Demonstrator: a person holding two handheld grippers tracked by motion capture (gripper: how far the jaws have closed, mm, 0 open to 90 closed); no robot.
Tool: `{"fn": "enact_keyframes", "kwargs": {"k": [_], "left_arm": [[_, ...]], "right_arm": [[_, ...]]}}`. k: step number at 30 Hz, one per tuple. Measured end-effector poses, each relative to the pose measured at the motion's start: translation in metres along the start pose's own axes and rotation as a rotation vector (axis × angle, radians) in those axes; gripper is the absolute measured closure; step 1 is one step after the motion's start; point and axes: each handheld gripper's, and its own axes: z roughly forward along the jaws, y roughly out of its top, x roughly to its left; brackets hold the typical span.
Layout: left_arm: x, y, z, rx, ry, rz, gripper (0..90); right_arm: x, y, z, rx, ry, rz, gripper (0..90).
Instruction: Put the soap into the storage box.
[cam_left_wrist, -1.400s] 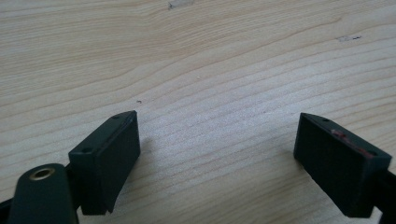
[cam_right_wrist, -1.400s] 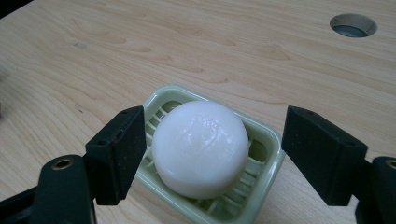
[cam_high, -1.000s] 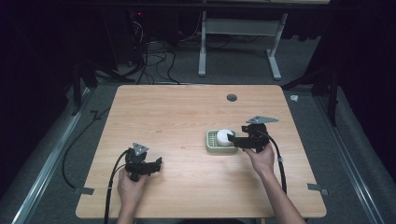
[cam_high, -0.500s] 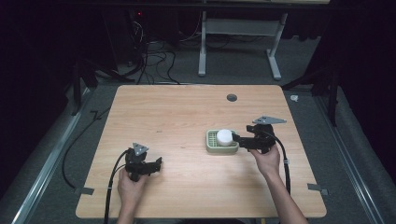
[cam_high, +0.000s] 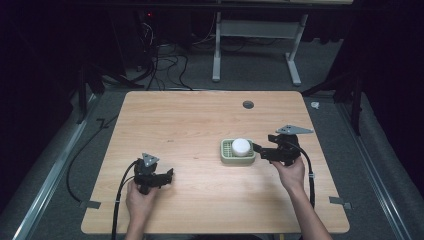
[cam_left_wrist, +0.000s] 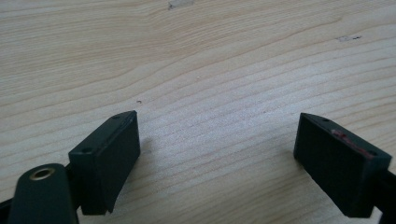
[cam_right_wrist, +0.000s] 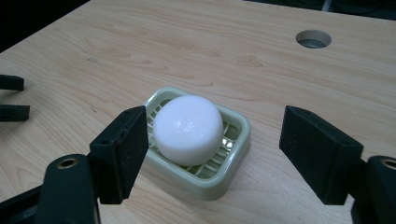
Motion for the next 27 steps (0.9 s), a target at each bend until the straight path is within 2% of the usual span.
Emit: {"fn": "enact_keyframes", "kwargs": {"k": [27], "left_arm": [[0.0,0.0,0.0,0.0,0.0,0.0,15.0]], "right_arm": [[-0.01,-0.015,-0.03,-0.039,-0.022,0.035,25.7]]}}
